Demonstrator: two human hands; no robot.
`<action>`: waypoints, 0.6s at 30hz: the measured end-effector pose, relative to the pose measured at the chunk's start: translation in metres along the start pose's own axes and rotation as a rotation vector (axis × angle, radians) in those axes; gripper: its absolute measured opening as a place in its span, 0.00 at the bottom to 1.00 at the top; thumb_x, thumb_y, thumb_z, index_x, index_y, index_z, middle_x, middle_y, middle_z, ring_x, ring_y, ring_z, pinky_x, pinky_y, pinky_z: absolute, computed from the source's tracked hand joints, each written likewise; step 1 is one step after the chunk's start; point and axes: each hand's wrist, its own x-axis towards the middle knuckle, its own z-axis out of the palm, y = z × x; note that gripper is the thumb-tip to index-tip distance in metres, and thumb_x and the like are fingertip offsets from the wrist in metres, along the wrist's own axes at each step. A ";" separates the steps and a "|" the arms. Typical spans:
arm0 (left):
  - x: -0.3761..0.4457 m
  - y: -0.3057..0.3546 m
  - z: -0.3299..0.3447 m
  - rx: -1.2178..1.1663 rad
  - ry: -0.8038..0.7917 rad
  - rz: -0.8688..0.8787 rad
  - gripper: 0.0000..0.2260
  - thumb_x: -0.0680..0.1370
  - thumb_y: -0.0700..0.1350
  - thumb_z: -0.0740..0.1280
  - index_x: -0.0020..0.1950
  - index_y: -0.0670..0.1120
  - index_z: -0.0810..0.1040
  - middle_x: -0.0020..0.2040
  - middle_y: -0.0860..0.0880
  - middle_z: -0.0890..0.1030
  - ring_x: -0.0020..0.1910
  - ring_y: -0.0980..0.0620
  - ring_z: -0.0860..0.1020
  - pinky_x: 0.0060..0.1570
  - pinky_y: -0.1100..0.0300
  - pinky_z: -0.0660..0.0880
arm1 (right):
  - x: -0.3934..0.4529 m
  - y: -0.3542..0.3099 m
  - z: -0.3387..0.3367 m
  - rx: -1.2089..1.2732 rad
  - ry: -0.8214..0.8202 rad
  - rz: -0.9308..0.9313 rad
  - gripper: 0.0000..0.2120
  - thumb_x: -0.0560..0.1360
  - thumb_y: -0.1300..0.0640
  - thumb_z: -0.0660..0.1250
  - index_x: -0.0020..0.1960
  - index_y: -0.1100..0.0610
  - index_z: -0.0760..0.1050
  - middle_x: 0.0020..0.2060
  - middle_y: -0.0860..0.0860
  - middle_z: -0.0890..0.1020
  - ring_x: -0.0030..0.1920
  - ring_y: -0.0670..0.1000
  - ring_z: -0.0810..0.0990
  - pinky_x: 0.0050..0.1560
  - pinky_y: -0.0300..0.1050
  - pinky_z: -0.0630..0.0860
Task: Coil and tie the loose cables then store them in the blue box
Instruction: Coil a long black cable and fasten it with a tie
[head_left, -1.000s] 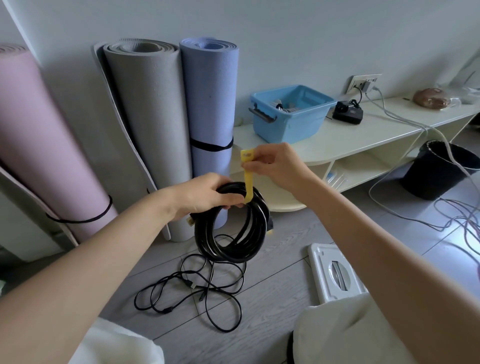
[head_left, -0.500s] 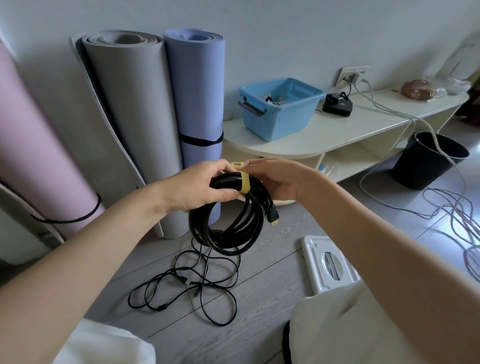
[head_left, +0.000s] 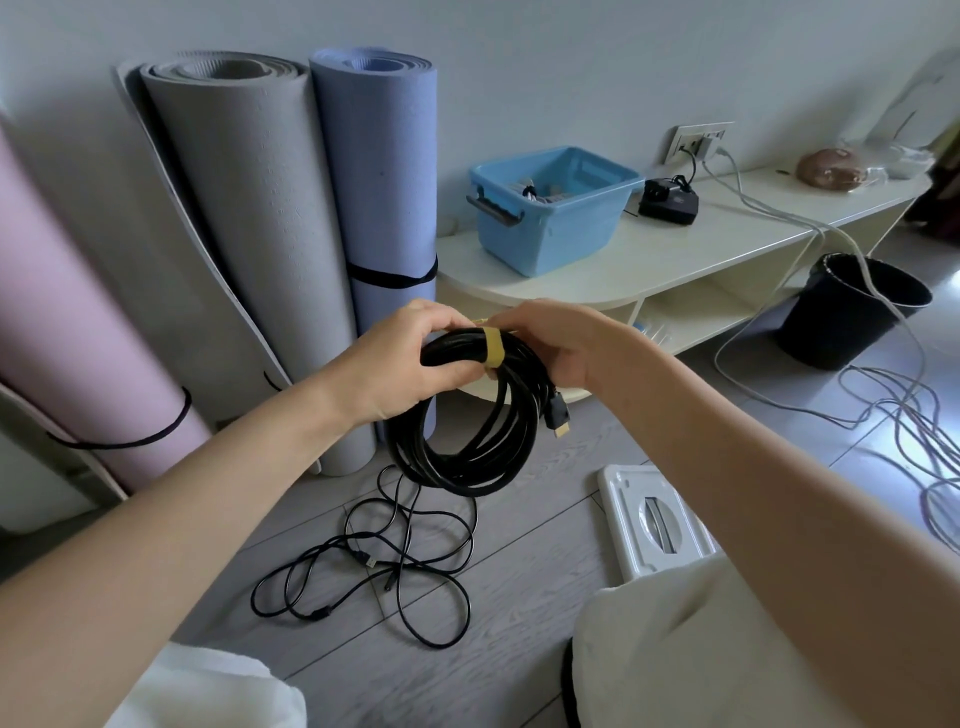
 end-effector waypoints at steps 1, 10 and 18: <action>0.000 -0.001 0.000 0.009 -0.001 0.013 0.10 0.73 0.42 0.71 0.53 0.49 0.77 0.52 0.53 0.73 0.51 0.60 0.74 0.55 0.71 0.67 | 0.000 0.000 -0.001 -0.008 -0.011 0.016 0.06 0.76 0.64 0.61 0.41 0.64 0.74 0.26 0.54 0.77 0.26 0.49 0.76 0.29 0.40 0.75; 0.000 -0.001 0.000 -0.002 -0.077 0.065 0.10 0.74 0.39 0.70 0.53 0.50 0.77 0.51 0.53 0.79 0.49 0.64 0.76 0.52 0.76 0.68 | 0.004 0.006 0.002 -0.011 0.027 0.040 0.08 0.76 0.67 0.58 0.40 0.64 0.72 0.28 0.56 0.74 0.23 0.48 0.76 0.29 0.39 0.76; 0.004 -0.013 -0.002 -0.101 -0.026 -0.128 0.03 0.74 0.42 0.70 0.47 0.47 0.78 0.39 0.49 0.79 0.34 0.63 0.73 0.39 0.73 0.68 | 0.004 0.011 0.006 -0.166 0.161 -0.240 0.14 0.77 0.59 0.65 0.58 0.68 0.72 0.36 0.55 0.75 0.30 0.46 0.75 0.38 0.42 0.70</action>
